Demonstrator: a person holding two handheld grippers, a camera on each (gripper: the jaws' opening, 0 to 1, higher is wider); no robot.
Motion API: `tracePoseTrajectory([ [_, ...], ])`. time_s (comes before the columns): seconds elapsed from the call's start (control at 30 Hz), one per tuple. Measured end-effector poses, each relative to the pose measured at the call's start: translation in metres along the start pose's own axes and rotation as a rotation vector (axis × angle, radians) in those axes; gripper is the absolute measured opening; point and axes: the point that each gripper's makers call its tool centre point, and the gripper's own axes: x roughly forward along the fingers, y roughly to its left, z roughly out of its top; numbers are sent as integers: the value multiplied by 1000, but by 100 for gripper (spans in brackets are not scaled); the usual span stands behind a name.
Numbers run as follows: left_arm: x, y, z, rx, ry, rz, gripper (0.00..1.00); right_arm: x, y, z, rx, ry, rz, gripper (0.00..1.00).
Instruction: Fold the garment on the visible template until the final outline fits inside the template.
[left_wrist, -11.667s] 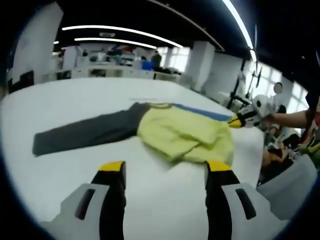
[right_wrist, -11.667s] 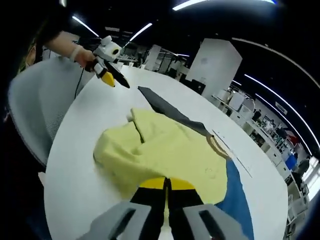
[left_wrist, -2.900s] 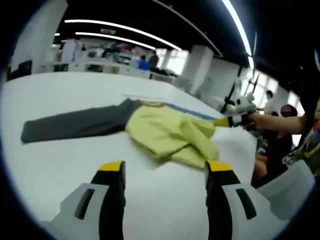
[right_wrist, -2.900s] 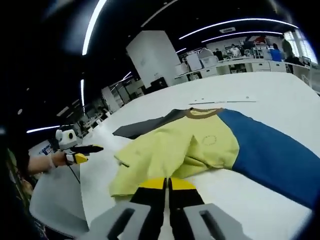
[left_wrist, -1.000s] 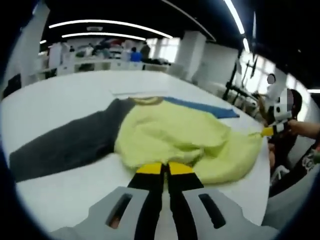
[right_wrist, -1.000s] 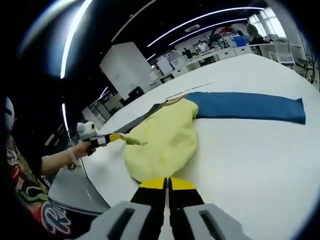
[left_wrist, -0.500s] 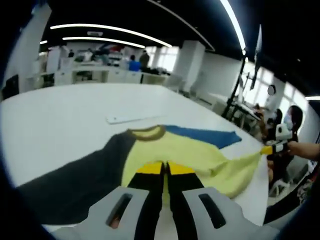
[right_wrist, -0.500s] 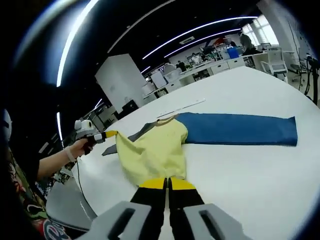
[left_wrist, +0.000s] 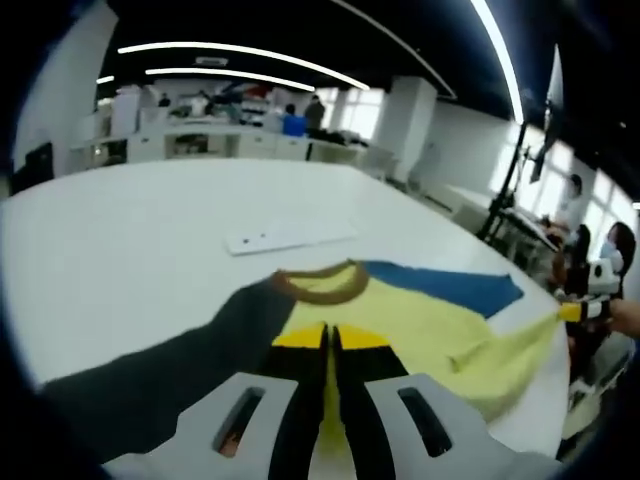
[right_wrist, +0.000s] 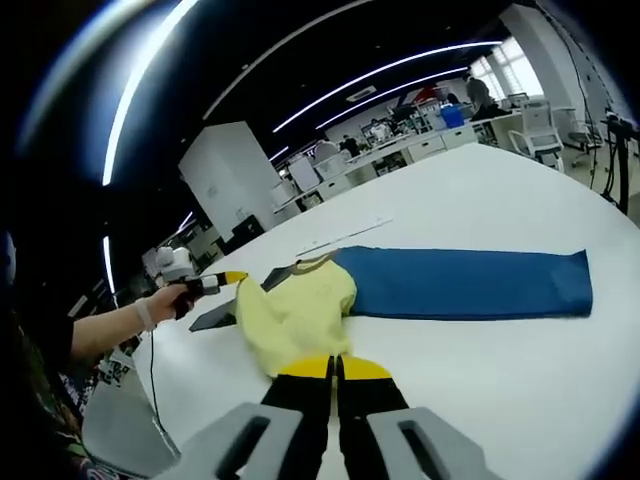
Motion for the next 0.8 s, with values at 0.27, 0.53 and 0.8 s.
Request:
tracePoseTrajectory([
  [0.27,22,0,-12,-11,45,2,0,2,-4,-6,19,12,-3,0],
  [0.53,24,2,-17,1,61,-10,5,3,-6,-8,32,15,-3,0],
  [0.8,18,-8,-12,67,44,-56,31,4,-6,-7,27,13,-5,0],
])
